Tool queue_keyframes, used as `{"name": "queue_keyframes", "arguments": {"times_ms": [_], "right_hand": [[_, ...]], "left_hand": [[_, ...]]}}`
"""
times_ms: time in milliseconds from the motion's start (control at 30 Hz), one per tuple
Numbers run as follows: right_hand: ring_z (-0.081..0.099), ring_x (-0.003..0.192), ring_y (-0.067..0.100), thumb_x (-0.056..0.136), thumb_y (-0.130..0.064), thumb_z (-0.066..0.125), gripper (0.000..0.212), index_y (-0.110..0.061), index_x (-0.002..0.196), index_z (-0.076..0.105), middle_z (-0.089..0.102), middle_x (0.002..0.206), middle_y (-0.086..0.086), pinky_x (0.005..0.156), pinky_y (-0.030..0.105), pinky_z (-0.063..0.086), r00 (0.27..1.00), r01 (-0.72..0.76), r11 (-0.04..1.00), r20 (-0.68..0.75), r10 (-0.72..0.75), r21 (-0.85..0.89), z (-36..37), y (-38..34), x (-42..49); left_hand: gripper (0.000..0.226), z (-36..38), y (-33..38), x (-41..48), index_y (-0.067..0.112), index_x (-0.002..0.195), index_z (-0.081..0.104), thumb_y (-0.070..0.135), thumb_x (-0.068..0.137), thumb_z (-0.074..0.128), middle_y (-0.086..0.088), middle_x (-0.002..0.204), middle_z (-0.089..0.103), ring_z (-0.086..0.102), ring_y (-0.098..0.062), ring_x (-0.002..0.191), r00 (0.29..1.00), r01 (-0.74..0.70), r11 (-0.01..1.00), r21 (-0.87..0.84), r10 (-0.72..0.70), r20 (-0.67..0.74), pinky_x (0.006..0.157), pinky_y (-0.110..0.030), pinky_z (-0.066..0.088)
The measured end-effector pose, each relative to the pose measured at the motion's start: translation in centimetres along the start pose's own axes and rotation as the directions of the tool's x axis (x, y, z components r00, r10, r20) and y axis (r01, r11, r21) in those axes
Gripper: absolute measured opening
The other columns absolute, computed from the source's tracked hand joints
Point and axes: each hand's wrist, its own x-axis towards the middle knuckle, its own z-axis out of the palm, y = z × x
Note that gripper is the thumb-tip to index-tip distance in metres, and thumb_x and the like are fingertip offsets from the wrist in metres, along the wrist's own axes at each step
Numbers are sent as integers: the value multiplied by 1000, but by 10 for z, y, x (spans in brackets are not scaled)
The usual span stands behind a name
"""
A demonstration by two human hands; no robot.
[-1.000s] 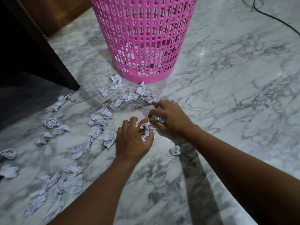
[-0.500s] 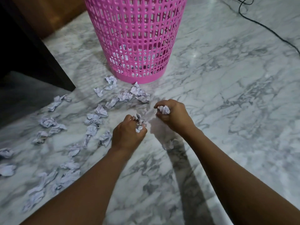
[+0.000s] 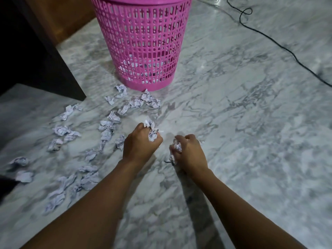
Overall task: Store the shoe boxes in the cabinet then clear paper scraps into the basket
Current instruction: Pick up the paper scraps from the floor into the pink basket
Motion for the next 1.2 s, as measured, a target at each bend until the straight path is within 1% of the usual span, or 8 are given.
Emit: {"name": "queue_keyframes", "arguments": {"times_ms": [167,300,400,533,633,900,967,1200], "right_hand": [[62,98,26,87,-19,64,34,-22,121,65,59,110,9,75,25,43,993,24,999,114,-29,41,-5,0,-1],[69,94,18,83,-10,73,24,-17,105,74,74,99,6,78,6,42,999,-30,942,24,24,334,-20,3,10],[68,85,10,83,-8,73,20,-19,99,75,74,91,-3,83,17,49,996,4,882,-77,37,472,-30,2,2],[65,95,16,82,-17,77,26,-19,109,74,67,109,5,81,0,36,997,70,960,20,-78,270,-17,-2,-9],[62,100,19,80,-11,73,36,-24,113,71,55,120,3,83,18,46,966,71,990,239,-100,126,-2,-3,-17],[65,74,24,72,-4,71,17,-18,77,62,67,76,1,70,33,54,962,60,993,258,-86,106,-8,-24,-7],[66,78,25,81,-8,65,2,-10,81,65,70,81,4,73,32,51,976,80,986,187,-107,144,-21,-35,9],[70,80,28,88,-16,71,12,-8,96,73,74,87,8,77,38,56,975,222,836,-120,-187,502,-128,-114,92]], "left_hand": [[24,-13,-9,-15,16,71,54,35,84,63,-2,90,59,58,-31,80,1000,10,1000,15,-10,5,63,-29,38],[22,-18,-14,-20,12,81,65,35,83,64,-3,94,62,60,-32,84,1000,26,998,49,-26,-11,68,-32,43],[22,-21,-15,-20,13,83,65,35,84,63,-2,95,62,60,-33,86,1000,27,998,50,-27,-4,70,-33,46],[22,-26,-14,-22,15,86,65,37,85,61,-1,99,61,58,-31,89,999,46,998,38,-46,7,73,-33,44],[21,-31,-14,-24,18,86,65,39,85,60,1,98,61,58,-28,89,999,41,999,25,-41,14,75,-33,46],[20,-49,-9,-28,20,82,62,40,83,57,2,94,60,59,-27,88,999,44,998,35,-44,8,71,-30,43],[19,-57,-2,-20,22,76,56,40,82,58,3,88,58,58,-28,86,999,40,999,11,-40,9,70,-31,45],[24,-120,52,47,28,62,50,38,78,64,6,70,60,61,-25,75,980,25,970,-244,-72,-185,64,-31,45]]}}
